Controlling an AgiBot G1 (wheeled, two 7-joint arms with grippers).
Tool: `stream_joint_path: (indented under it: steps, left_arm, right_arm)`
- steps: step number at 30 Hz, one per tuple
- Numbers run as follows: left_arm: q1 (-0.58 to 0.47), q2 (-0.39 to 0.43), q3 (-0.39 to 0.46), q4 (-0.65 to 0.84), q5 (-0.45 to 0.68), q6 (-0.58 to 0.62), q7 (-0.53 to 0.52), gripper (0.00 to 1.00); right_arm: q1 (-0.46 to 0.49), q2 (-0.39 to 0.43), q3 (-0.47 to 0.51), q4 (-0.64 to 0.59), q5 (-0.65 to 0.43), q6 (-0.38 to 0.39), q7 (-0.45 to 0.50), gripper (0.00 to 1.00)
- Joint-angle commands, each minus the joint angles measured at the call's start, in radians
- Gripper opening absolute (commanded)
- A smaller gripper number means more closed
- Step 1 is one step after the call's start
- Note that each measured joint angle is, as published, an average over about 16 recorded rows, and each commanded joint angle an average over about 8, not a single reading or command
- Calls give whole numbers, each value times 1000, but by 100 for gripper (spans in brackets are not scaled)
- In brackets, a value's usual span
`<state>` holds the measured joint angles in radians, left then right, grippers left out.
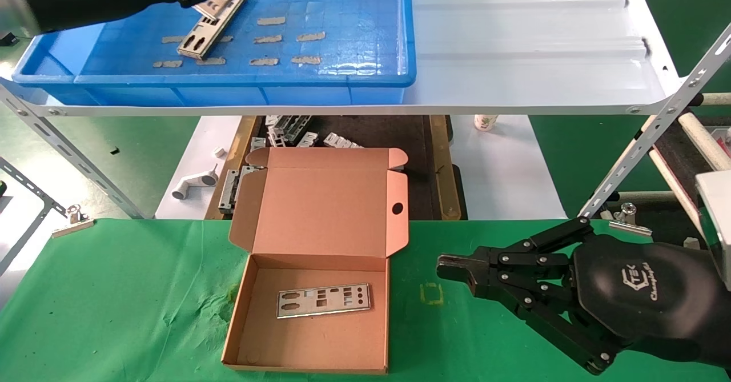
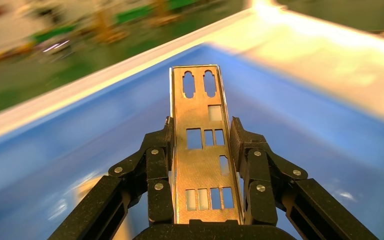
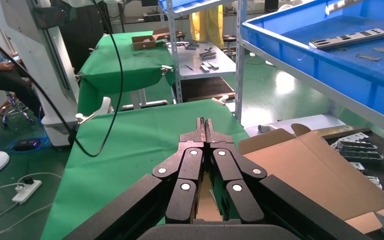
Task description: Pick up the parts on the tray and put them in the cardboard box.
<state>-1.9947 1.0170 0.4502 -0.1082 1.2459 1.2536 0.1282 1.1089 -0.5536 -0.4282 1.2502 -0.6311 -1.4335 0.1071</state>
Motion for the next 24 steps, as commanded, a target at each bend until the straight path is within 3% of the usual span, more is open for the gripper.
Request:
stream_joint_path:
  steps: [1,5,11,19,24]
  left_arm:
    - [-8,-22,-2,-20,-7,111,18,0]
    - [-8,-46,8,-49,-1,252,67,0]
    - [47,-67,43,-160,-9,343,153,0]
    - [257,-166,172,-530,-134,344,139,0]
    - [379,-220,239,-713,-152,302,130,0]
  right_arm:
    - [0,0,0,0,0,0,0,0]
    - [0,0,0,0,0,0,0,0]
    - [0,0,0,0,0,0,0,0]
    - [0,0,0,0,0,0,0,0]
    - [0,0,0,0,0,0,0,0]
